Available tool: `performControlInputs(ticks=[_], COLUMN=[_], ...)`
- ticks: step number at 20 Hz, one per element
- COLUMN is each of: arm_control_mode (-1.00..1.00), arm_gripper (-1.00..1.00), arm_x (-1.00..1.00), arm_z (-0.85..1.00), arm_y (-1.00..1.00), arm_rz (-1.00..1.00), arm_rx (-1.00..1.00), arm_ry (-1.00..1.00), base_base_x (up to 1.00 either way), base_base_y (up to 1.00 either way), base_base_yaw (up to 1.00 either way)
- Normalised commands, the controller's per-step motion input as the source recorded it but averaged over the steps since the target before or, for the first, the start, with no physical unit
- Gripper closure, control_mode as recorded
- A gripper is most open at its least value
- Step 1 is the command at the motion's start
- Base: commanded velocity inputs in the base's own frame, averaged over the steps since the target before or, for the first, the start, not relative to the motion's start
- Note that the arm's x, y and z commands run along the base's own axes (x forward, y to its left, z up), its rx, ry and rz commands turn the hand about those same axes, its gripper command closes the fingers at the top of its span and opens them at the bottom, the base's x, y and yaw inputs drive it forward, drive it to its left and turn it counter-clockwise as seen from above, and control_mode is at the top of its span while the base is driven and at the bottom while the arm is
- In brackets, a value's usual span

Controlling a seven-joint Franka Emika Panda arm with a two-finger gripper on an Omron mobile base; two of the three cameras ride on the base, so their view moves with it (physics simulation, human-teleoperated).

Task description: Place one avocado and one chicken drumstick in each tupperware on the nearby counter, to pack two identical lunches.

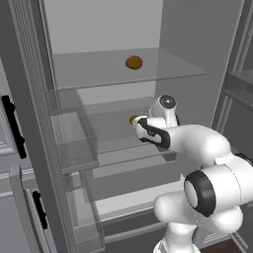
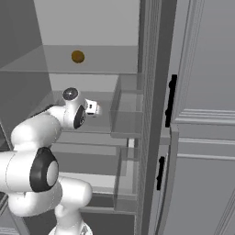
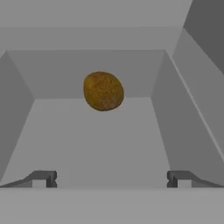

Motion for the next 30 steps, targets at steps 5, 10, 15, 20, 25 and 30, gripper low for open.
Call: performControlInputs(ticks=[5, 10, 15, 20, 25, 30], arm_control_mode=[-1.00, -1.00, -1.00, -1.00, -1.00, -1.00], arm_gripper=[-1.00, -1.00, -1.00, -1.00, -1.00, -1.00], arm_x=[0.82, 0.67, 0.56, 0.50, 0.02, -0.27], arm_z=[-0.18, -0.30, -0.42, -0.34, -0.46, -0.53], arm_y=[0.00, 0.01, 0.11, 0.18, 0.08, 0.00], arm_rz=[0.00, 0.00, 0.00, 0.00, -0.02, -0.07], arm_rx=[0.00, 0.00, 0.00, 0.00, 0.00, 0.00], arm_ry=[0.09, 0.09, 0.08, 0.02, 0.04, 0.00], base_base_x=[0.00, 0.00, 0.00, 0.00, 0.00, 0.00], base_base_y=[0.00, 0.00, 0.00, 0.00, 0.00, 0.00], base_base_yaw=[0.00, 0.00, 0.00, 0.00, 0.00, 0.00])
